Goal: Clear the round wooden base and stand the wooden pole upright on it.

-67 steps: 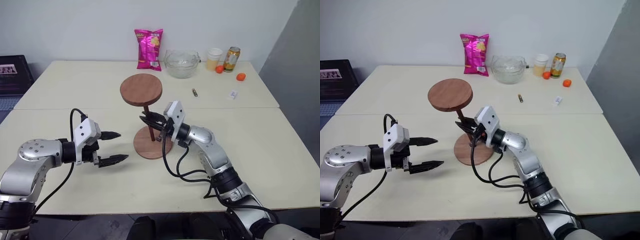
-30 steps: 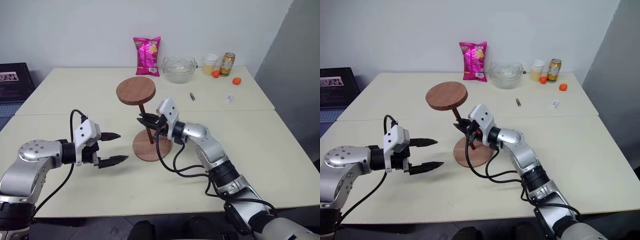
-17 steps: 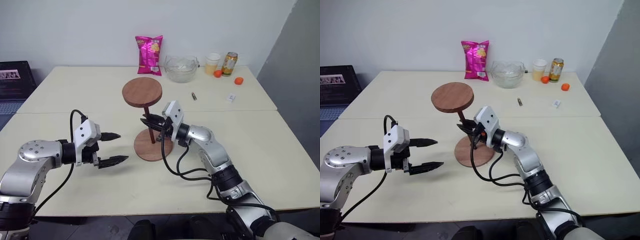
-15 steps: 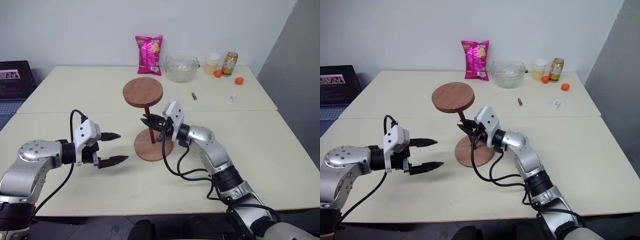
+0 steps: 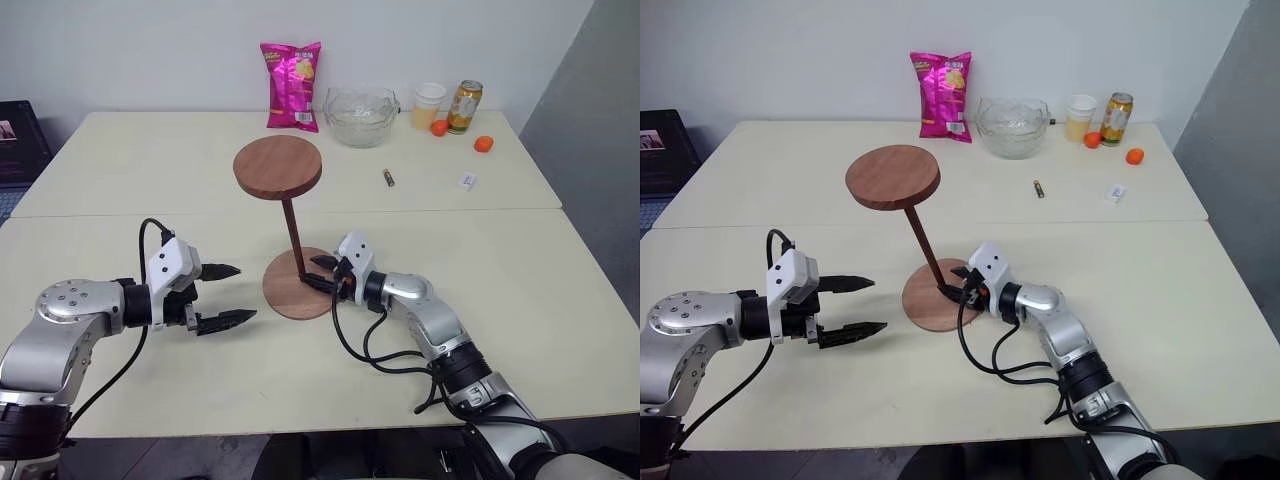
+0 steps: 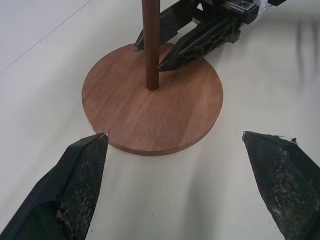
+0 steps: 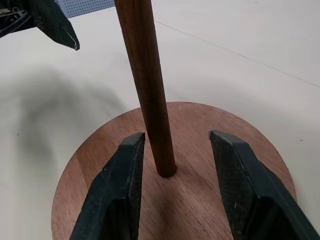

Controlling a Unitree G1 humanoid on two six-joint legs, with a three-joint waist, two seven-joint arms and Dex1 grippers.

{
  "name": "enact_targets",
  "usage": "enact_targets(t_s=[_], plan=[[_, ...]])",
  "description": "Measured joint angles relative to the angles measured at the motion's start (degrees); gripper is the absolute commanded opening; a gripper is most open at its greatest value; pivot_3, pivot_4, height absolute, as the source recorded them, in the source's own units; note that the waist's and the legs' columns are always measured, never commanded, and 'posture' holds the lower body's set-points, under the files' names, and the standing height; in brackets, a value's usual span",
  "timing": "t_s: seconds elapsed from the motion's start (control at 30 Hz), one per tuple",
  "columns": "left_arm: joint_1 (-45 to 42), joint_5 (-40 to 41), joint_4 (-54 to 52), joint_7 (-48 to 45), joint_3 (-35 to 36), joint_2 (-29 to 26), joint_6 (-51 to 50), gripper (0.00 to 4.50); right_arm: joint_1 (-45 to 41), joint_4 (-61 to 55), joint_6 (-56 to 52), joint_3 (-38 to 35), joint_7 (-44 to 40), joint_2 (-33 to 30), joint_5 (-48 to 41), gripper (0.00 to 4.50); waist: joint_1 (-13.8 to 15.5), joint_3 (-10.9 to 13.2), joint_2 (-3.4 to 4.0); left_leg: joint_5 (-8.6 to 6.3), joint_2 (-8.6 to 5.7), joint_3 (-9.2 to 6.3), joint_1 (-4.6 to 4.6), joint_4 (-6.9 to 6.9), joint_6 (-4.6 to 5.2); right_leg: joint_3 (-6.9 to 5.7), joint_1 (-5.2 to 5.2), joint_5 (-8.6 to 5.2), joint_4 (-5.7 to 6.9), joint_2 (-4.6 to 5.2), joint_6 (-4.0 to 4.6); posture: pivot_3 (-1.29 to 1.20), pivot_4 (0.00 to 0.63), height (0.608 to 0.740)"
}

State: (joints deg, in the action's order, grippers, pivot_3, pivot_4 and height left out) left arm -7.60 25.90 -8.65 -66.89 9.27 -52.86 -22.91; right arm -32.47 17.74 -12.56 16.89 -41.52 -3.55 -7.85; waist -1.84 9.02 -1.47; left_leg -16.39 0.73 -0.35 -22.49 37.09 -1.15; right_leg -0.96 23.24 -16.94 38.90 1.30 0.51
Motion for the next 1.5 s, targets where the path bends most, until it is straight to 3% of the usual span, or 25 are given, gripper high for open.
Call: enact_targets(t_s=[0.1,0.2,0.47,0.5,0.77,1.2,1.5], plan=[[0.0,0.01,0.0,-0.04,0.0,0.0,0.0,4.5,0.01,-1.39,-0.08,-0.01,-1.34,-0.99,-0.04,2.13,0.02,0.0,0.0,0.0,0.0,-0.01,0.02,0.0,0.0,-0.02,0.0,0.0,0.05,-0.01,0.0,0.0,0.15,0.74],[0.0,0.0,0.0,-0.08,0.0,0.0,0.25,4.5,0.06,-3.6,-0.16,0.01,-2.6,-2.37,-0.03,2.56,0.02,0.0,0.0,0.0,0.0,-0.01,0.02,0.02,0.0,-0.02,0.0,0.0,0.06,-0.01,0.0,0.0,0.15,0.74],[0.21,-0.02,0.0,0.1,0.02,-0.01,1.05,4.5,1.64,-9.67,-2.57,0.24,-6.26,-5.99,-0.26,4.42,0.09,0.0,0.0,0.0,-0.01,-0.01,0.01,0.06,0.0,-0.02,-0.01,0.0,0.07,-0.02,0.0,0.0,0.15,0.74],[0.24,-0.18,-0.02,0.62,0.05,-0.02,1.04,4.5,2.02,-10.59,-2.97,0.22,-6.6,-6.88,-0.25,4.47,0.1,0.0,0.0,0.0,-0.01,-0.01,0.01,0.06,0.0,-0.02,-0.01,0.0,0.07,-0.02,0.0,0.0,0.15,0.74],[2.64,-2.46,-0.23,4.05,2.05,-3.36,-1.64,4.5,5.4,-18.7,-6.96,-3.13,-11.42,-17.52,-3.36,4.47,0.18,0.02,0.01,0.0,-0.02,-0.01,0.01,0.11,0.0,-0.01,-0.03,0.0,0.08,-0.01,-0.01,0.0,0.15,0.74],[9.76,-3.57,-1.44,6.23,11.05,-5.1,-2.64,4.5,11.15,-29.14,-14.27,-18.16,-22.77,-40.22,-16.15,4.47,0.38,0.11,0.05,0.0,-0.02,-0.01,0.03,0.18,0.01,-0.02,-0.07,0.0,0.11,-0.02,-0.01,0.0,0.15,0.74],[7.93,-3.76,1.63,4.8,12.21,-5.87,-1.04,4.5,15.45,-31.57,-15.8,-22.85,-22.83,-44.0,-18.81,4.47,0.35,0.11,0.05,0.0,0.0,0.02,0.03,0.31,0.01,0.0,-0.09,0.01,0.19,-0.04,-0.02,0.0,0.15,0.74]])
